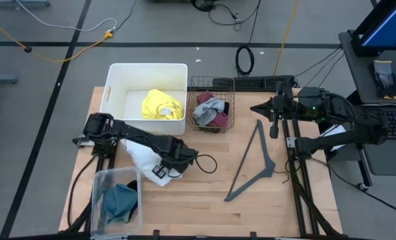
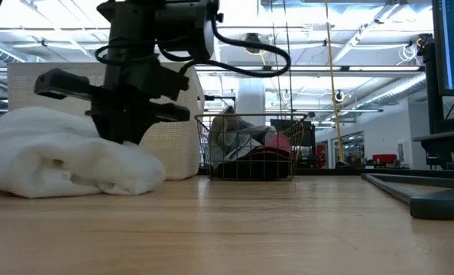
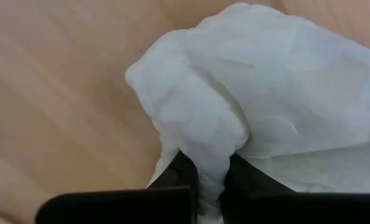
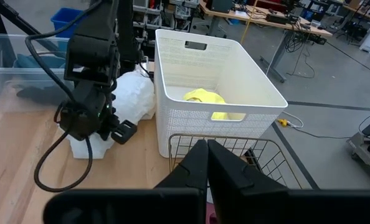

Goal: Pick & Place Cloths
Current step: Put the white dress into the white bin

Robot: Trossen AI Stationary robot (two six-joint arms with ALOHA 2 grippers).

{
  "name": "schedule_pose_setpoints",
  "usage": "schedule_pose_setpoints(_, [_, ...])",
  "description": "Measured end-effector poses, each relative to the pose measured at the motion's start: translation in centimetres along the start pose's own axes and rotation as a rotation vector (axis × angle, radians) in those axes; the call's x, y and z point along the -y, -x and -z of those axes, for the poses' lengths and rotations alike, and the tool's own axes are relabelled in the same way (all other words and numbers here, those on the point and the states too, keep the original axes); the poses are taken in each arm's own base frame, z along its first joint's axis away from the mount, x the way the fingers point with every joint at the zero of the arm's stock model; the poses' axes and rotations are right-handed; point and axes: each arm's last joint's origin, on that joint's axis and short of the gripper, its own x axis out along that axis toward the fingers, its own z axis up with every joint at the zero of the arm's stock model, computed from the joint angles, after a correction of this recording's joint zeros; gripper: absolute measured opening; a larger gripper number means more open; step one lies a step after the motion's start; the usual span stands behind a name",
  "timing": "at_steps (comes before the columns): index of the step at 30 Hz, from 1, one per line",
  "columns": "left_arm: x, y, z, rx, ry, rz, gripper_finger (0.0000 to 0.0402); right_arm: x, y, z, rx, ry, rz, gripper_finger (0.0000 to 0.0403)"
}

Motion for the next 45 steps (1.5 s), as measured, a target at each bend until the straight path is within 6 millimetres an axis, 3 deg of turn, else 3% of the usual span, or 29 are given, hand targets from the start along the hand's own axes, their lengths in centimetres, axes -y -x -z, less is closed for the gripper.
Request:
schedule_pose_setpoints(7, [-1.4,2.3,-1.2,0.029,0.038,-0.126,0.0015,0.0,0.0,0.0,0.0,0.0,0.0,0.0])
schedule_pose_setpoints(21, [-4.1,12.2,-3.9,0.344,0.187,-0.151,0.0013,0.0,0.0,0.0,0.0,0.002,0.0,0.0])
schedule_pose_setpoints(34, [-3.1,21.6,-3.5,0.519,0.396,-0.139,0.0013,0.0,0.0,0.0,0.0,0.004,0.0,0.0])
schedule_pose_setpoints(45, [-1.9,28.8,-2.4,0.807,0.585,-0.107,0.0012,0.0,0.0,0.0,0.0,0.004,0.0,0.0])
